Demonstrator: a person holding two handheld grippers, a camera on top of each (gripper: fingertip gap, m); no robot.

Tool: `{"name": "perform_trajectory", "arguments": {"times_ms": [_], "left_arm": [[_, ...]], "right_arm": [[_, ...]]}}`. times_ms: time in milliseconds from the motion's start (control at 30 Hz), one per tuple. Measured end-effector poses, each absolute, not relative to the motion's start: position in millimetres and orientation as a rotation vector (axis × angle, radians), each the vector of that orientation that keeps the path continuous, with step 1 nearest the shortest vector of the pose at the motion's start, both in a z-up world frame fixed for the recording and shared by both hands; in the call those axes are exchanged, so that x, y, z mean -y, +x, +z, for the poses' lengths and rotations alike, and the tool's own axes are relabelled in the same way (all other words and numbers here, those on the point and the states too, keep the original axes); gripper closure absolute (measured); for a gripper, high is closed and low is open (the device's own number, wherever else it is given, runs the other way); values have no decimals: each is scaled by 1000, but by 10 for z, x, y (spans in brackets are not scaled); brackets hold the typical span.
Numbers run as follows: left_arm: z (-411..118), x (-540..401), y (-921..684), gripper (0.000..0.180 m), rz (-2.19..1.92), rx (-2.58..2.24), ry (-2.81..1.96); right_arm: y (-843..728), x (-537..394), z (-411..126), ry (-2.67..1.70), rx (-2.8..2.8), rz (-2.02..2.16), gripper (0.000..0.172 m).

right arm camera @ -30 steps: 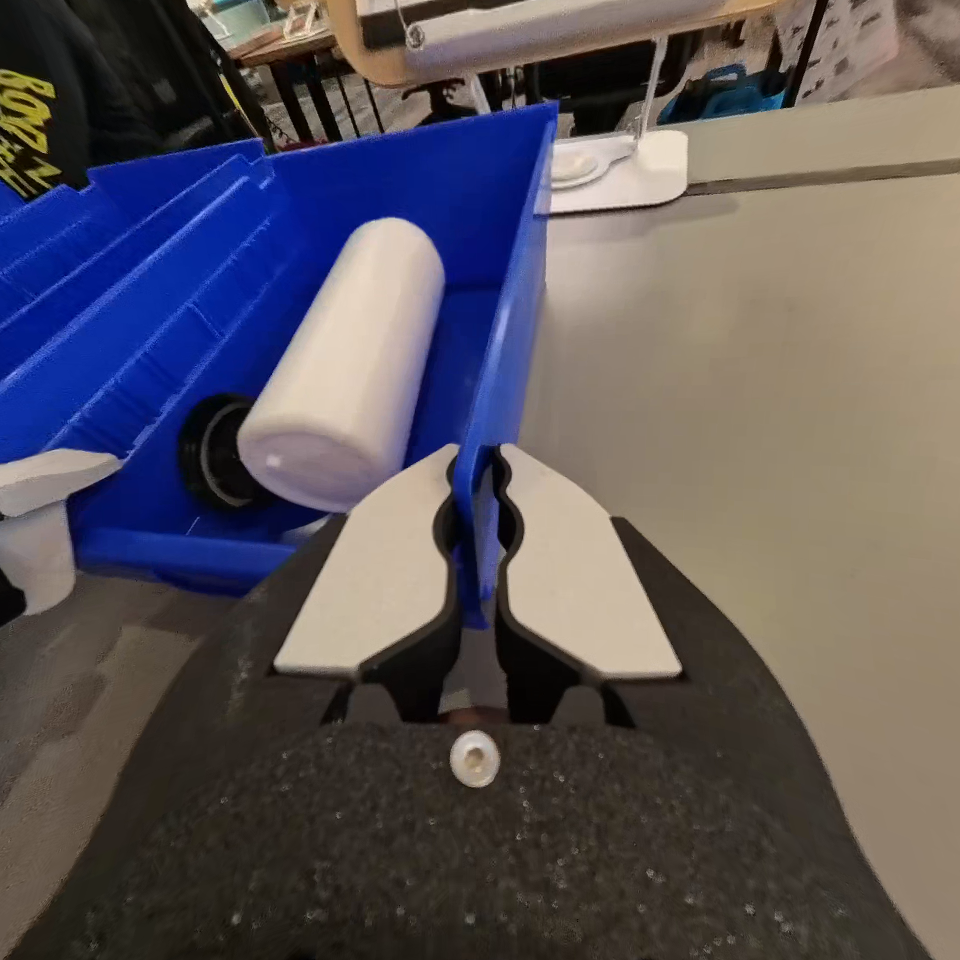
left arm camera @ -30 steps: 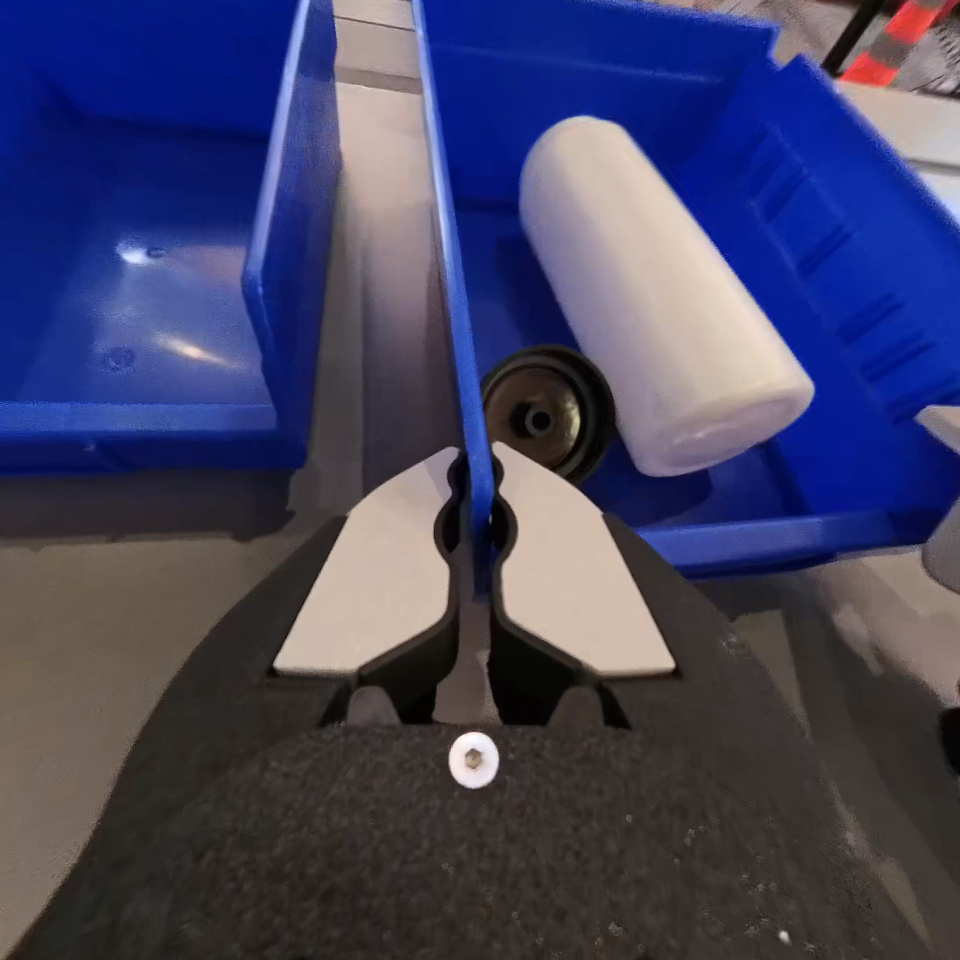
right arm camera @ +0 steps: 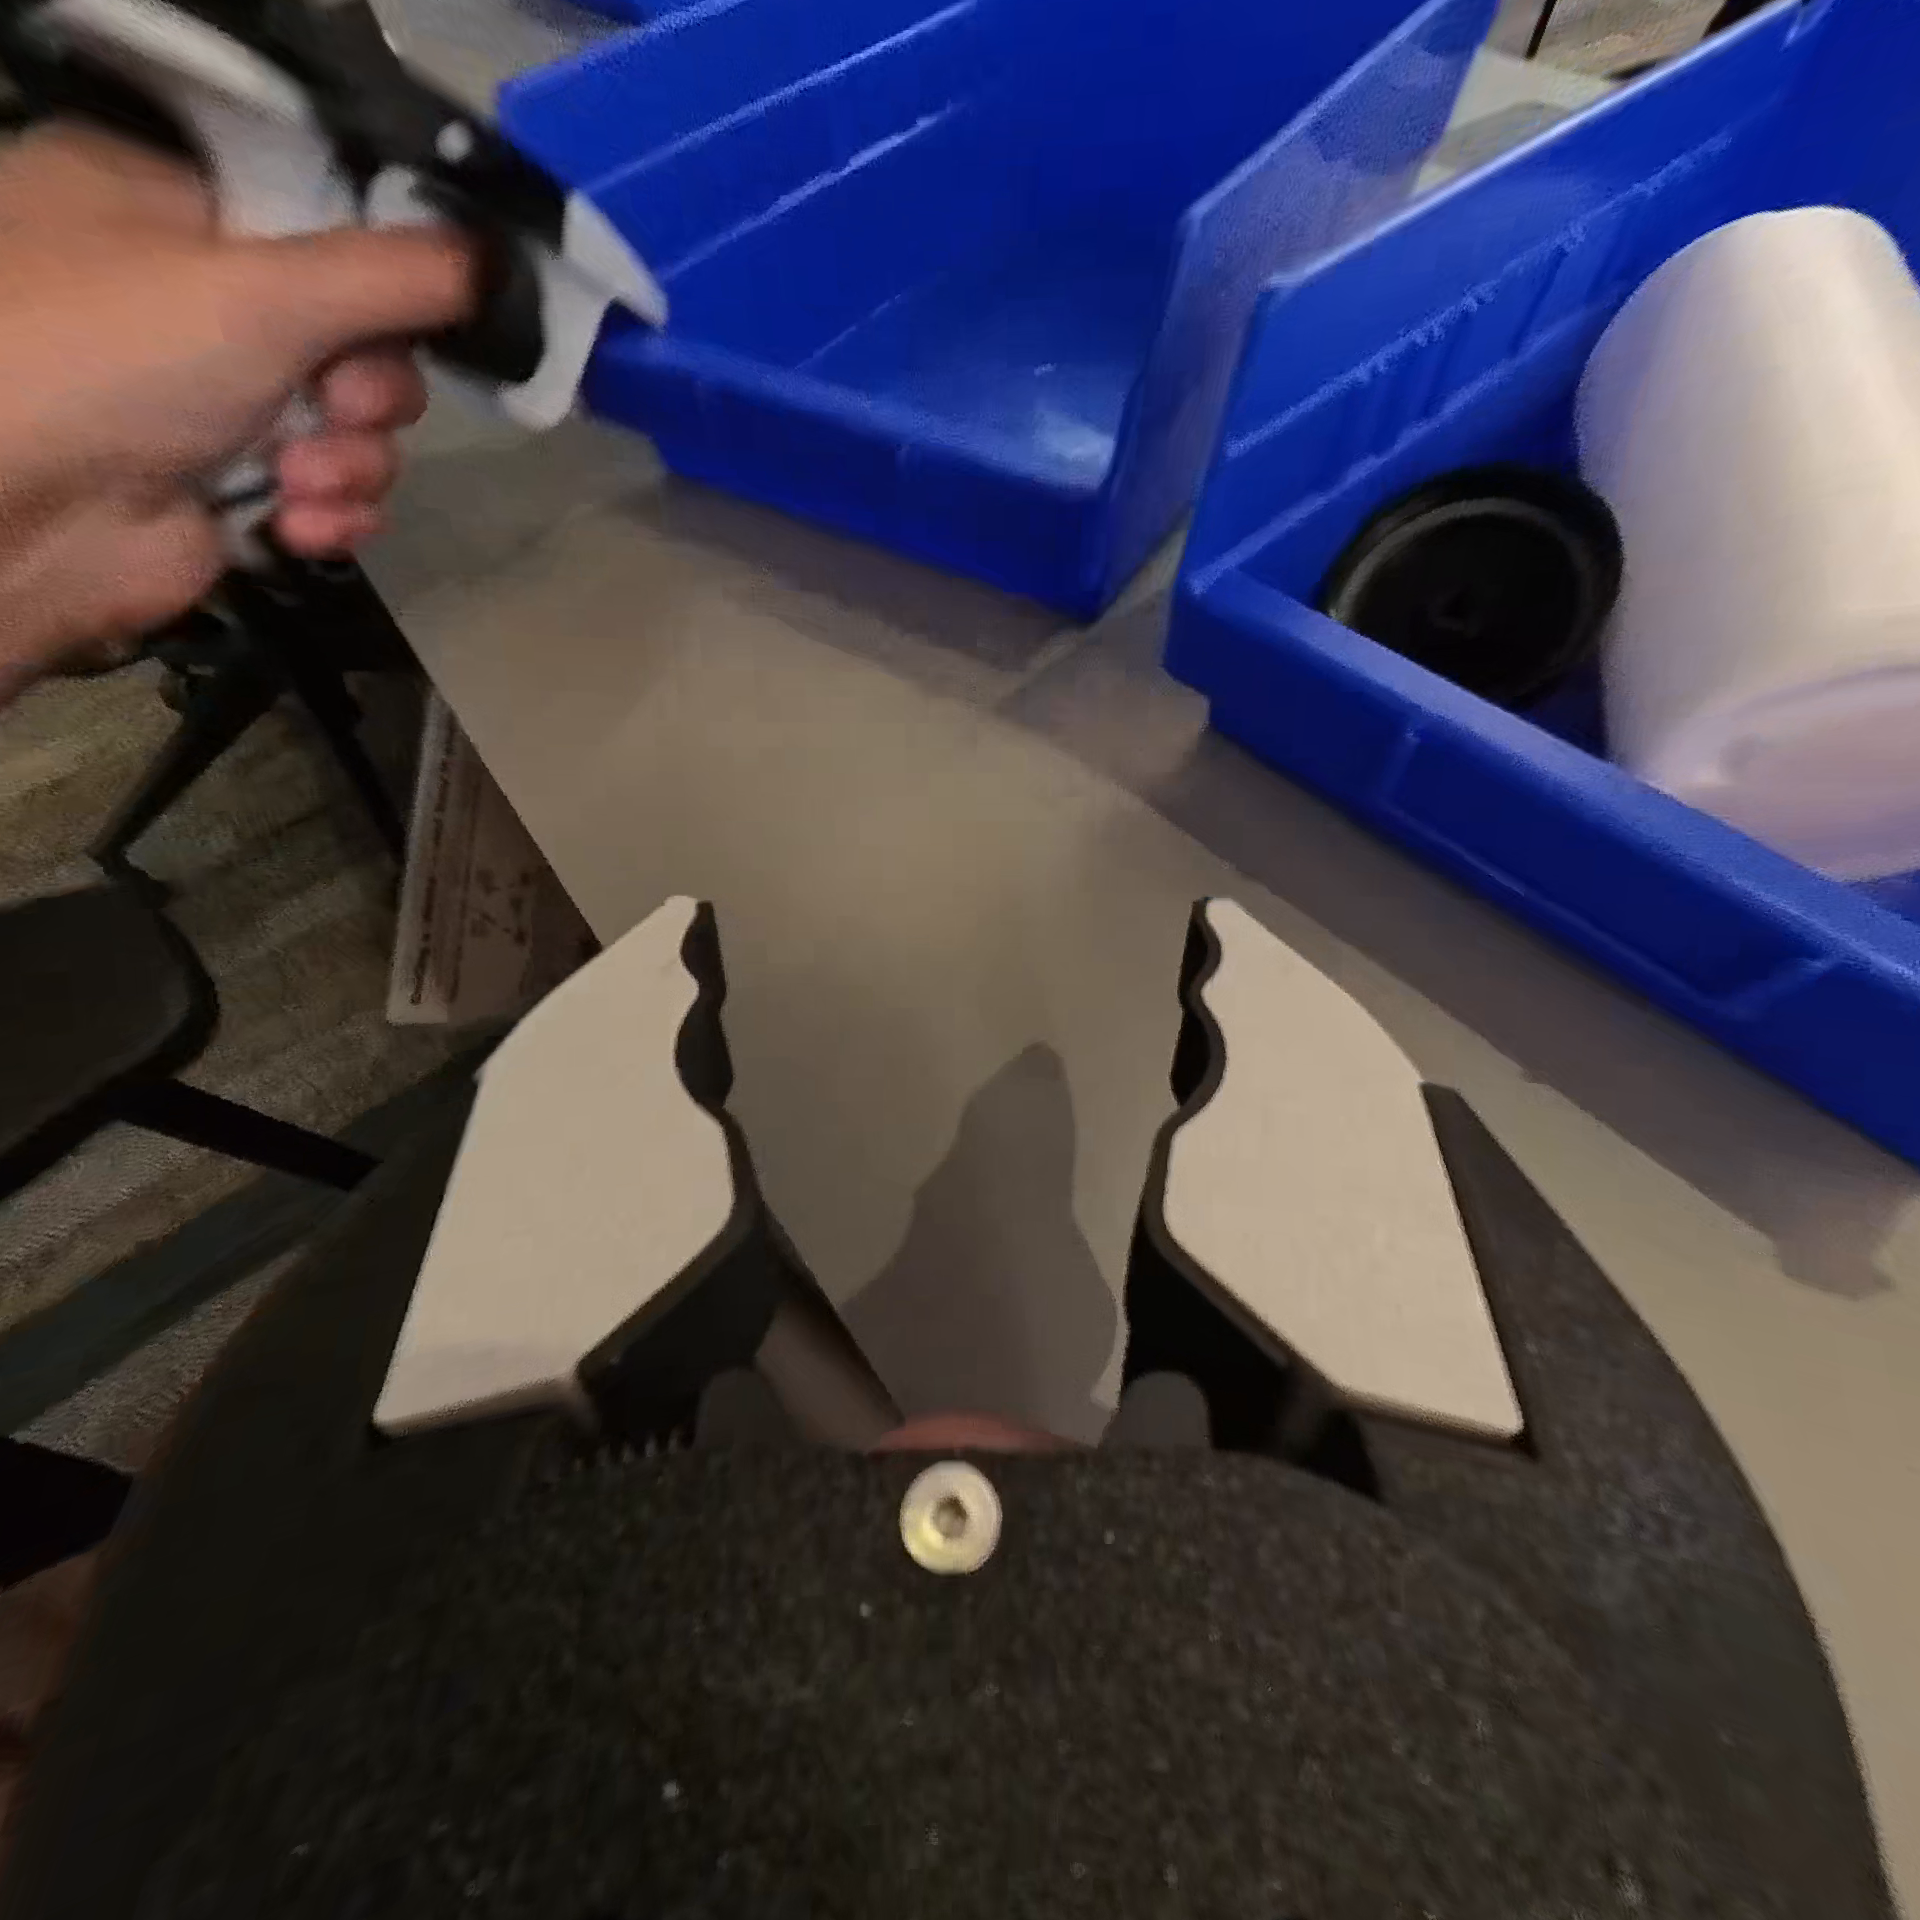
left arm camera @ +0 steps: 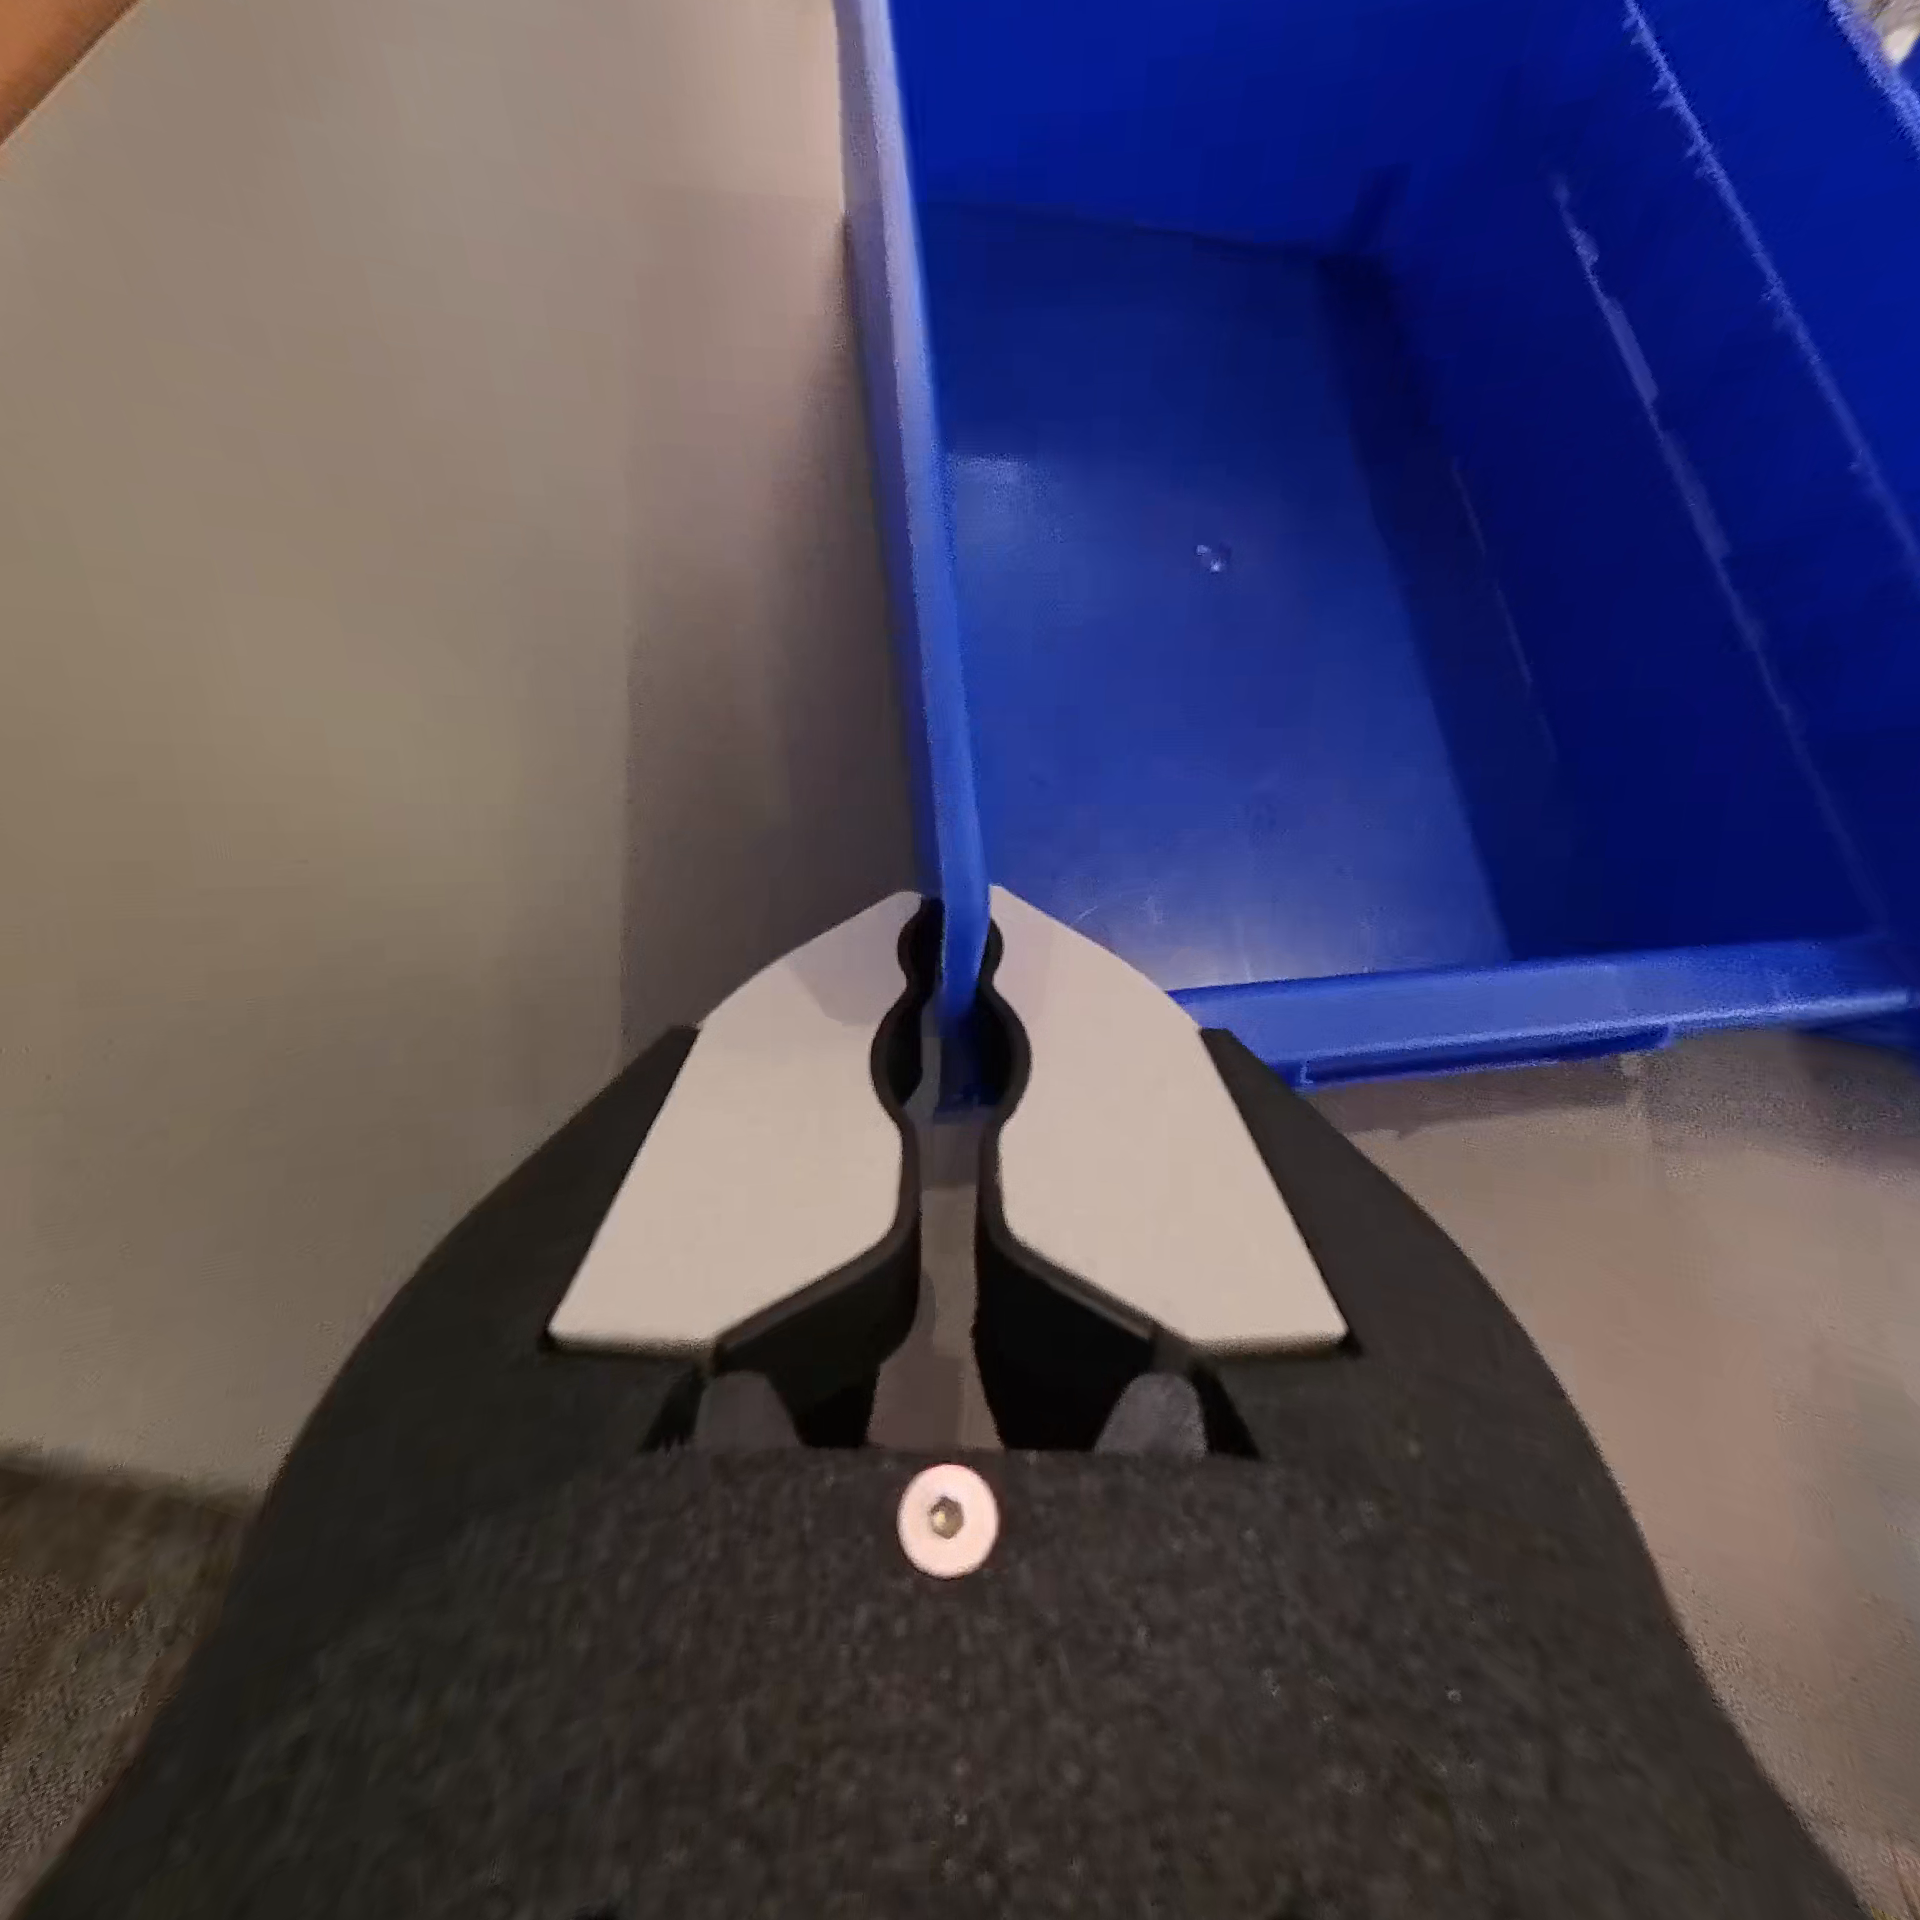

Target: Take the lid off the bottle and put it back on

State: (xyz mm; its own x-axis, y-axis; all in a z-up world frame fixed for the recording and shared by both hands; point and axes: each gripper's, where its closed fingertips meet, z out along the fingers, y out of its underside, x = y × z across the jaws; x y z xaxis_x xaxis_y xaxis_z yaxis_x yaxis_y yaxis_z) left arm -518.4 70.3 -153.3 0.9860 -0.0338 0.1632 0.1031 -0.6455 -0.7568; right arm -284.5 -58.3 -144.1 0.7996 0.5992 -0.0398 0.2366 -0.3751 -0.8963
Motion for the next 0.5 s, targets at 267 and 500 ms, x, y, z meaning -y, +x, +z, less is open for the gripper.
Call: {"name": "perform_trajectory", "arguments": {"times_ms": [267,500], "left_arm": [[-1525,467,-5229,176,-187,166,-2206],[-1446,967,-5040,174,-38,114,-2130]], "right_arm": [[-3379,316,-1337,-1993,467,559,108],[-3320,286,-1349,-2042,369,402,167]]}}
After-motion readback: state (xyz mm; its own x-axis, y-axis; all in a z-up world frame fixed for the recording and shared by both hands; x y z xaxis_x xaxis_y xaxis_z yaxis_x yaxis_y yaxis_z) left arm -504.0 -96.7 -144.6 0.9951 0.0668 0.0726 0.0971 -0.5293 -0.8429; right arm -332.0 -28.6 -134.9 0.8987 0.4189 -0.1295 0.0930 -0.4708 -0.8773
